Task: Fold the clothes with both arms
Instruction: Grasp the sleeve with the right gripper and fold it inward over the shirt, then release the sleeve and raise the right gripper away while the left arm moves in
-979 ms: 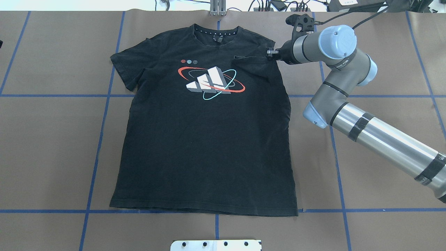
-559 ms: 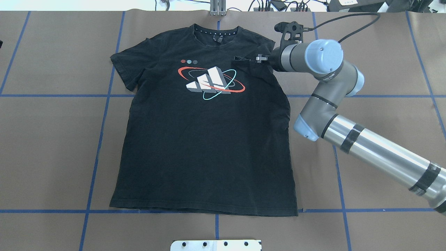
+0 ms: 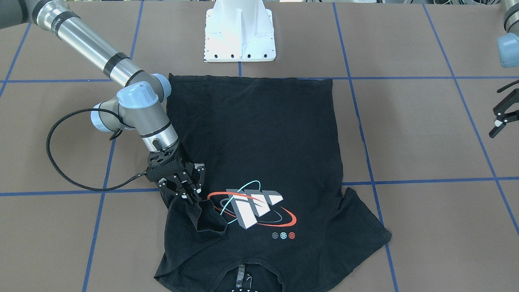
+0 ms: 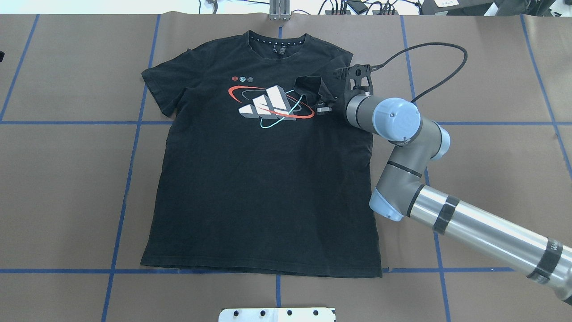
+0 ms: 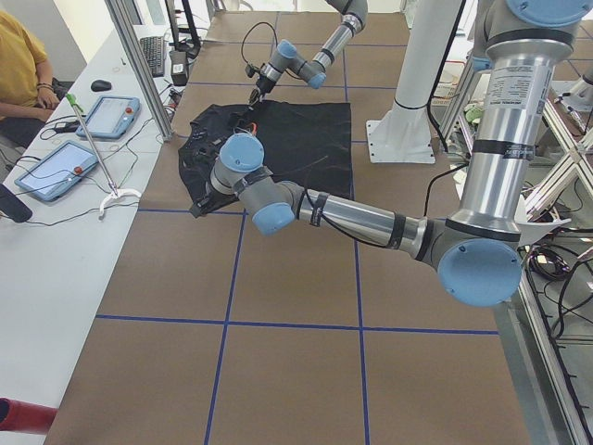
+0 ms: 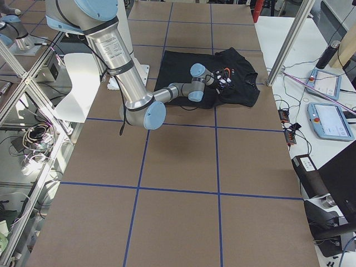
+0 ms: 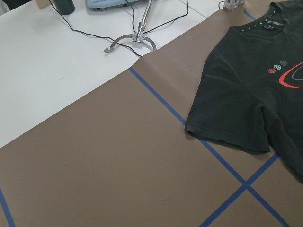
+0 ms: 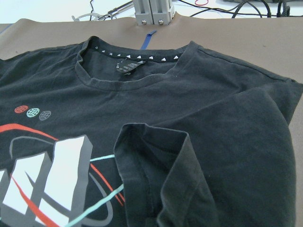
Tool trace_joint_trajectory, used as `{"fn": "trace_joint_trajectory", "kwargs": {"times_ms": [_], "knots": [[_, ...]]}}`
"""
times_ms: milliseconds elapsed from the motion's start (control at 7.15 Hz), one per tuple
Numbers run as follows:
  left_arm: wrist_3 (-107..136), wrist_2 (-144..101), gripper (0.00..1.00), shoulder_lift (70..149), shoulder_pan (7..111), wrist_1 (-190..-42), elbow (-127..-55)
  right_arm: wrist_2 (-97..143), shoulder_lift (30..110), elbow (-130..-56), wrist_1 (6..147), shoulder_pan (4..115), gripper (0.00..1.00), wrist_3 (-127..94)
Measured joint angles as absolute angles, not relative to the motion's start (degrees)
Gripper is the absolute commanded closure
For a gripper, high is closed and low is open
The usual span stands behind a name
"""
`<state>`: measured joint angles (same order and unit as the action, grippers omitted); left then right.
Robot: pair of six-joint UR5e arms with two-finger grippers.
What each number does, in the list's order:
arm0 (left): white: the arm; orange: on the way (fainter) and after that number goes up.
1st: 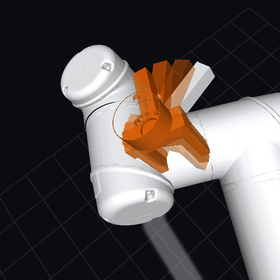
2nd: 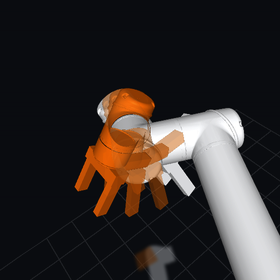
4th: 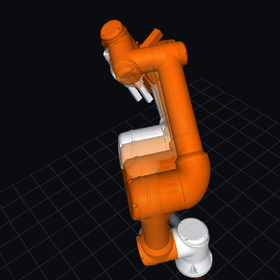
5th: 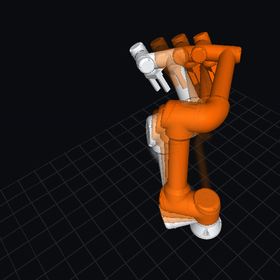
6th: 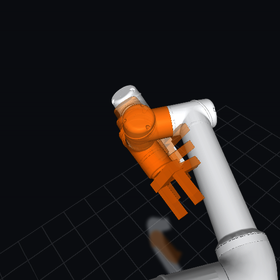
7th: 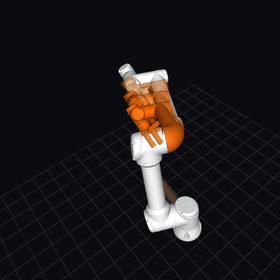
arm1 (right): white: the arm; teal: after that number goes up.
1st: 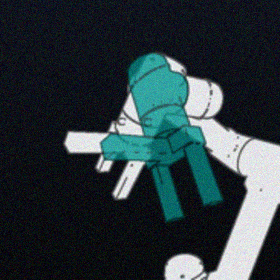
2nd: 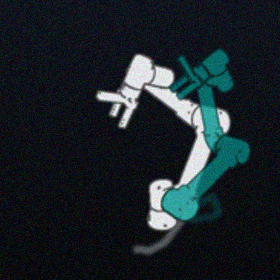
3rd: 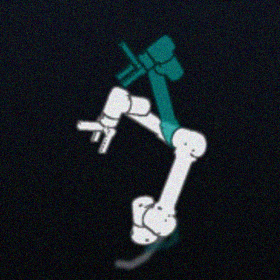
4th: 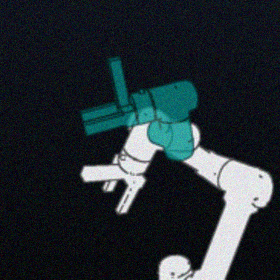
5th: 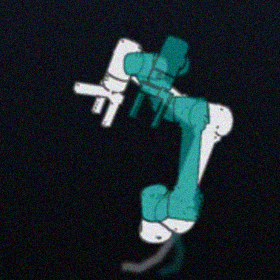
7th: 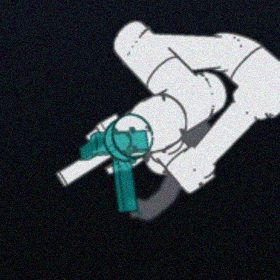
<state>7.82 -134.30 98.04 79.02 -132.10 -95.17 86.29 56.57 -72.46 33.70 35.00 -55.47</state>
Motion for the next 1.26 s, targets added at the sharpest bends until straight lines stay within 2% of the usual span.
{"fn": "trace_joint_trajectory", "kwargs": {"times_ms": [419,839,979,1258], "knots": [[8.1,-134.3,0.0,98.2,78.8,-132.1,-94.9,87.0,61.0,-79.0,34.7,33.9,0.0,-54.9],[18.3,-127.0,0.0,100.2,74.6,-132.0,-93.7,100.8,57.7,-82.8,55.6,42.3,0.0,-54.9],[25.4,-121.1,0.0,102.9,70.6,-132.1,-91.6,107.7,57.2,-83.2,61.0,47.4,0.0,-52.9],[32.1,-114.6,0.0,110.1,65.6,-136.2,-81.0,118.4,59.0,-83.4,65.7,55.7,0.0,-45.2]]}}
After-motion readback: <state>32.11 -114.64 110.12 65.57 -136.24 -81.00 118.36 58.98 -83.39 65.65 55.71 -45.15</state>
